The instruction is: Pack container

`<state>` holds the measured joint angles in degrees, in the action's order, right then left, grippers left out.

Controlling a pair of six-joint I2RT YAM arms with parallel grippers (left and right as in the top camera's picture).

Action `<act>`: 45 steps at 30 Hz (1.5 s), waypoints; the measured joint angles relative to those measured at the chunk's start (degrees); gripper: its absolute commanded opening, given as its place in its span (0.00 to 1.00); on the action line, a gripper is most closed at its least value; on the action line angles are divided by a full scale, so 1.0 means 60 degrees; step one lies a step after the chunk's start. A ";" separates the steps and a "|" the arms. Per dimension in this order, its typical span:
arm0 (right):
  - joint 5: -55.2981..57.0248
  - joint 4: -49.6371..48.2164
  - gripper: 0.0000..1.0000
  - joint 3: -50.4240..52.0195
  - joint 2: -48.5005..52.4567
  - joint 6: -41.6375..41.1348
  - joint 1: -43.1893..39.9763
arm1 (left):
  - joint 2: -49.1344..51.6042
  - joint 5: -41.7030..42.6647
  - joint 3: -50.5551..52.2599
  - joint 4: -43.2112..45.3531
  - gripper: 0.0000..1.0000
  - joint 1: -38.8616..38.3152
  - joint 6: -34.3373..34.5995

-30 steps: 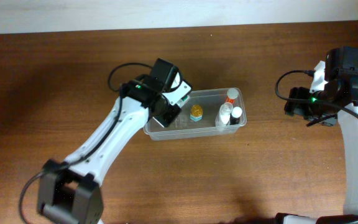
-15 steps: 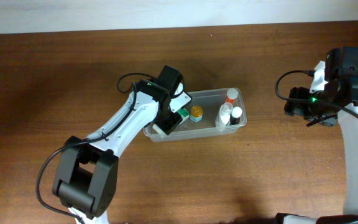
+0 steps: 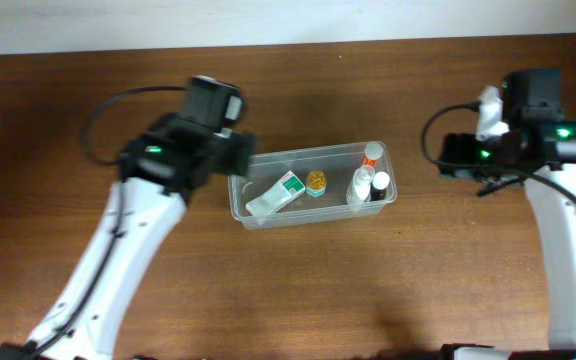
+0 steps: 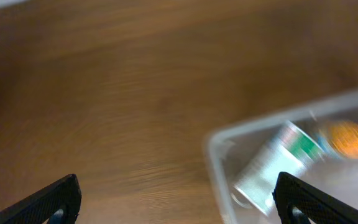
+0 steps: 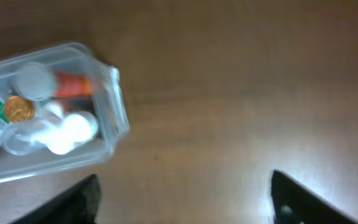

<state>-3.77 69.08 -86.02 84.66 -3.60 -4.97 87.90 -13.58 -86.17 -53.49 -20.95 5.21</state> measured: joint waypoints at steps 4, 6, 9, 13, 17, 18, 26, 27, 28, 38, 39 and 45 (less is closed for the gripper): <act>0.0076 -0.1333 0.98 0.0011 0.0000 0.0280 0.0761 | -0.0036 -0.0036 -0.0007 -0.0007 0.99 0.1555 0.1563; 0.0076 -0.1472 0.99 0.0007 0.0000 0.0350 0.0947 | -0.0025 0.0044 -0.0007 -0.0062 0.99 0.2091 0.1967; 0.0102 -0.1031 0.99 0.0011 -0.0011 0.0346 0.0987 | -0.0025 0.0554 -0.0007 -0.0415 0.99 0.2452 0.1956; 0.0160 -0.1253 0.99 0.0401 -0.0805 0.0066 0.0987 | -0.0277 0.0878 0.0026 -0.0882 0.99 0.2477 0.1803; 0.0412 -0.2142 0.99 0.1872 -0.3515 -0.0124 0.0987 | -0.2375 0.0648 0.1308 -0.0160 0.99 0.2167 0.1730; 0.0484 -0.2371 0.98 0.2575 -0.4579 -0.0160 0.0987 | -0.3319 0.0565 0.2022 0.0499 1.00 0.1982 0.1705; 0.0809 -0.2488 0.98 0.6233 -0.8681 -0.0193 0.0987 | -0.9326 0.0415 0.5825 0.1311 0.99 0.1490 0.1694; 0.0809 -0.2441 0.98 0.6360 -0.8783 -0.0193 0.0987 | -0.9559 0.0412 0.5894 0.0940 0.99 0.1490 0.1694; 0.0812 -0.2313 0.98 0.6550 -0.8918 -0.0189 0.0987 | -0.9828 0.0404 0.5971 0.0543 0.99 0.1490 0.1694; 0.0845 -0.1942 0.98 0.6699 -0.8950 -0.0197 0.0987 | -1.0320 0.0393 0.6018 -0.2080 0.99 0.1490 0.1668; 0.0845 -0.1934 0.98 0.6699 -0.8950 -0.0197 0.0987 | -1.0320 0.0397 0.6018 -0.2328 0.99 0.1490 0.1665; 0.0845 -0.1927 0.98 0.6750 -0.9417 -0.0146 0.0987 | -1.0320 0.0397 0.6025 -0.2652 0.99 0.1490 0.1665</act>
<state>1.30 57.52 -45.52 28.16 -4.47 0.95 25.98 -11.20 -50.02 -69.41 -12.01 15.20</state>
